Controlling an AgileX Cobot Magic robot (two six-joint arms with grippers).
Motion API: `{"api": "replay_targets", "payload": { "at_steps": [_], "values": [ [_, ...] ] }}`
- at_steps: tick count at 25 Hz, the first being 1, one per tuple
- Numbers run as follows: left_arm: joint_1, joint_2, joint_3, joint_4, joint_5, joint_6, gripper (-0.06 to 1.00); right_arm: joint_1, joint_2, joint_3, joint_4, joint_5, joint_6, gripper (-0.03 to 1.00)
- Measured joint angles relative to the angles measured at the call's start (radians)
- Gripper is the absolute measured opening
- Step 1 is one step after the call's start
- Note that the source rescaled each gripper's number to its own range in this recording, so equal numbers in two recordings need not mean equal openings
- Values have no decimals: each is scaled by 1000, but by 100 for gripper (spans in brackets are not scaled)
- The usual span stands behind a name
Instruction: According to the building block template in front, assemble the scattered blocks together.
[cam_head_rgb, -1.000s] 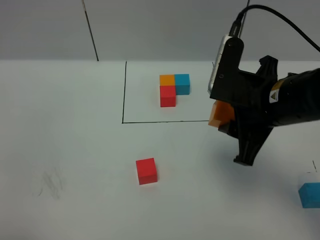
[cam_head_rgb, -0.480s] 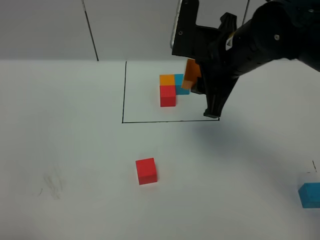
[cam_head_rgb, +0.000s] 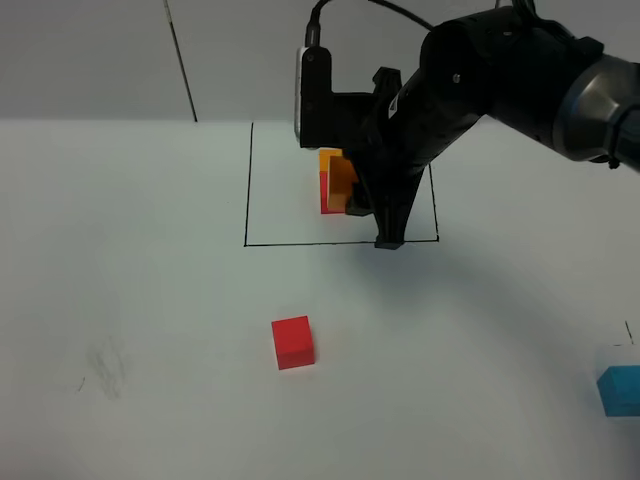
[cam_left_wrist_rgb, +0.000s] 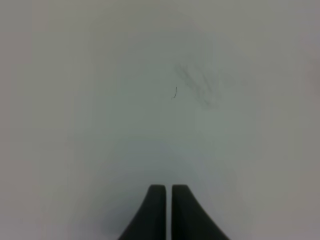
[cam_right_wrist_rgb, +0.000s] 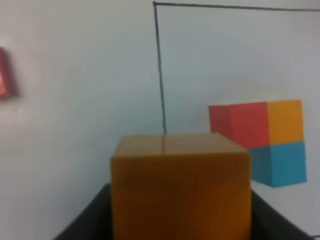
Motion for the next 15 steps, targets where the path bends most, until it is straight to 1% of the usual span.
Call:
{"api": "replay_targets", "payload": {
  "at_steps": [7, 15],
  "values": [
    [0, 0, 0, 1, 0, 1, 0, 0, 39, -1, 125, -12, -132, 59],
    [0, 0, 0, 1, 0, 1, 0, 5, 101, -22, 195, -27, -209, 59]
  ]
}}
